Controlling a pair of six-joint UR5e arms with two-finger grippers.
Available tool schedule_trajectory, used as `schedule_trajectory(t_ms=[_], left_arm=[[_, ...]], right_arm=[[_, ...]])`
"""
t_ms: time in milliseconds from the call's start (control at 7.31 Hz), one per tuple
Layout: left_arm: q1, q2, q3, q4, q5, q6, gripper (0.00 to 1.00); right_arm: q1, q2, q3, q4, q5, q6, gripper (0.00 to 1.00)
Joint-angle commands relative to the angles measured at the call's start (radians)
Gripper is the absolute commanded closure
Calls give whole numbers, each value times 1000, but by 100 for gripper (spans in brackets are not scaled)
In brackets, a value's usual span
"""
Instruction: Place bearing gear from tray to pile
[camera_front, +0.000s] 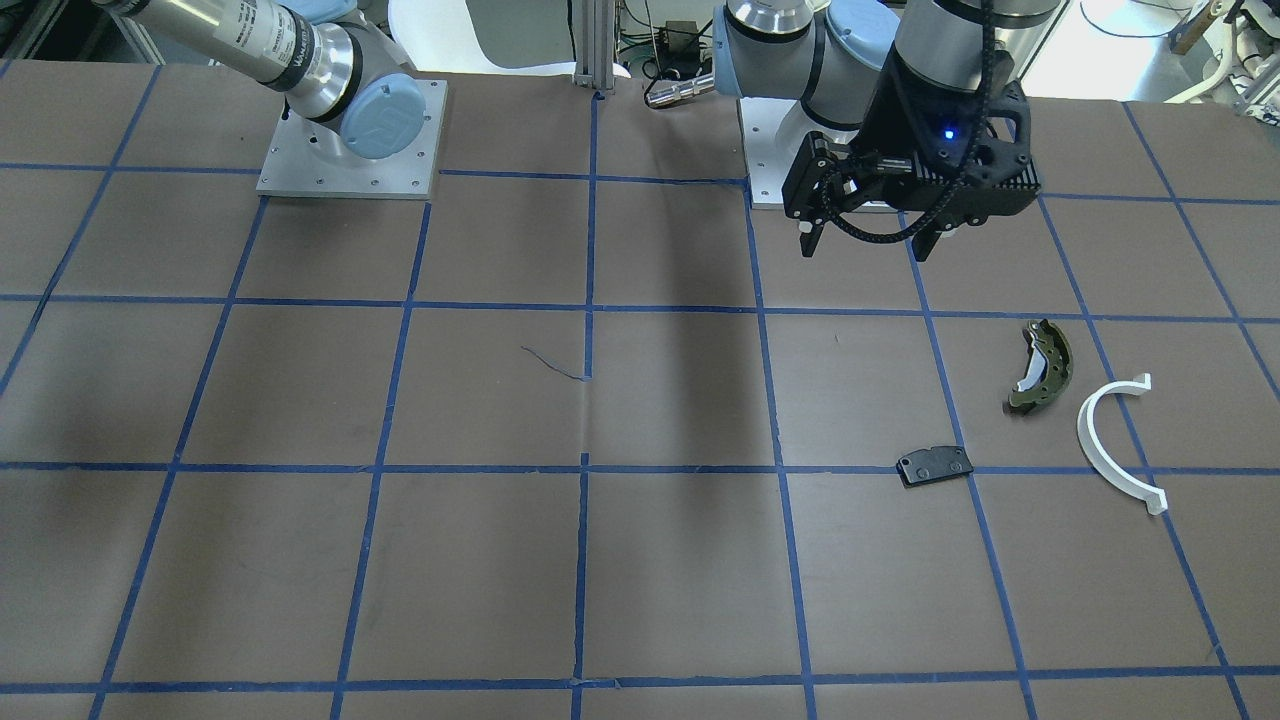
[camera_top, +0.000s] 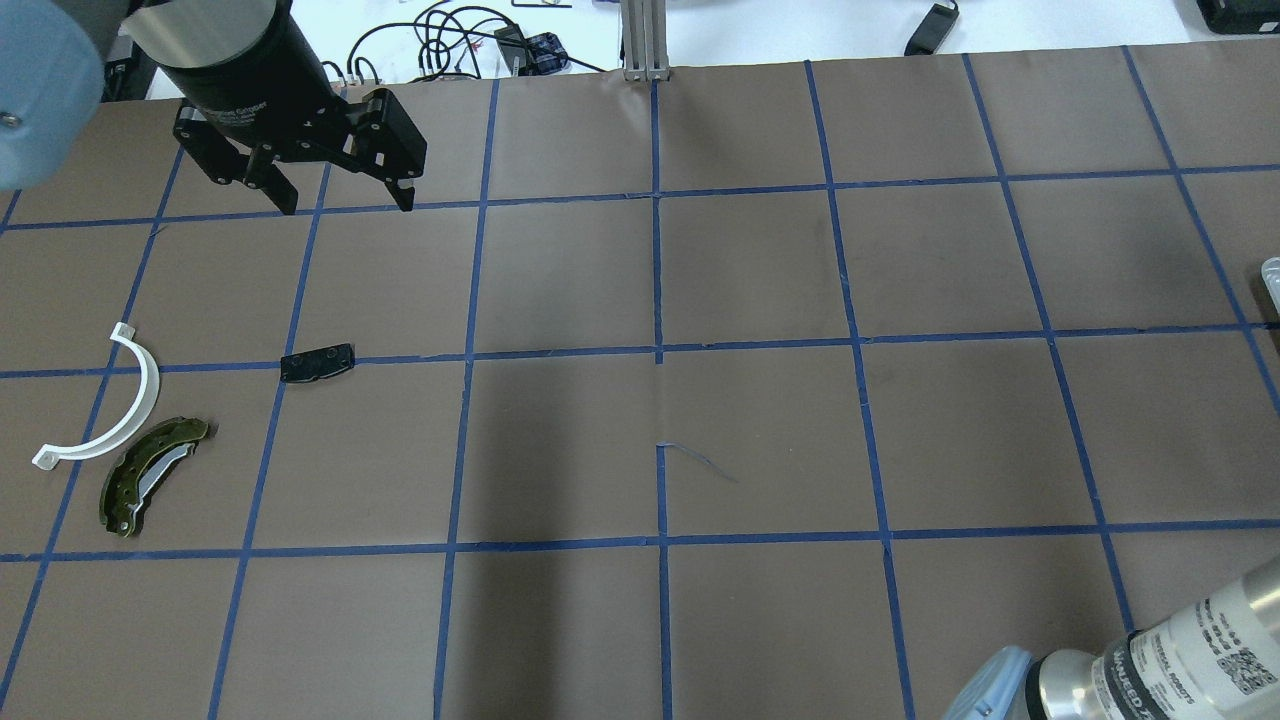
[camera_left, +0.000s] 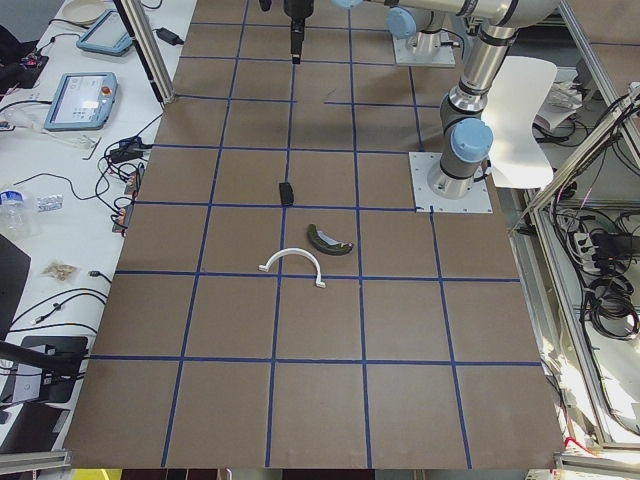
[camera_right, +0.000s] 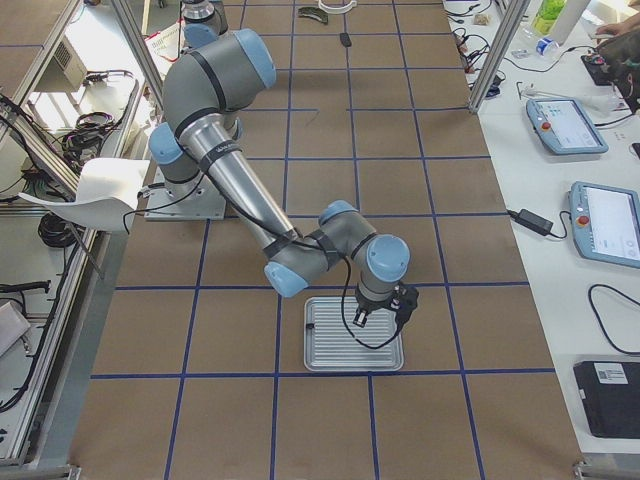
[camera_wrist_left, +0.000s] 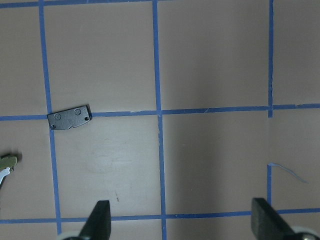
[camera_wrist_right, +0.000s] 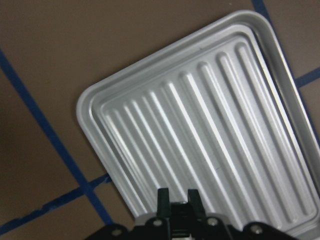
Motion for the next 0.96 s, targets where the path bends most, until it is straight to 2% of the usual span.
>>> schedule_trajectory(t_ms=[0, 410, 821], left_arm=[[2, 2, 0, 0, 0, 0, 0], [2, 6, -3, -2, -1, 2, 0], [2, 9, -6, -2, -3, 2, 0]], right_arm=[[129, -63, 14, 101, 0, 131, 100], [331, -189, 93, 184, 5, 369, 100], [602, -240, 219, 145, 79, 567, 100]])
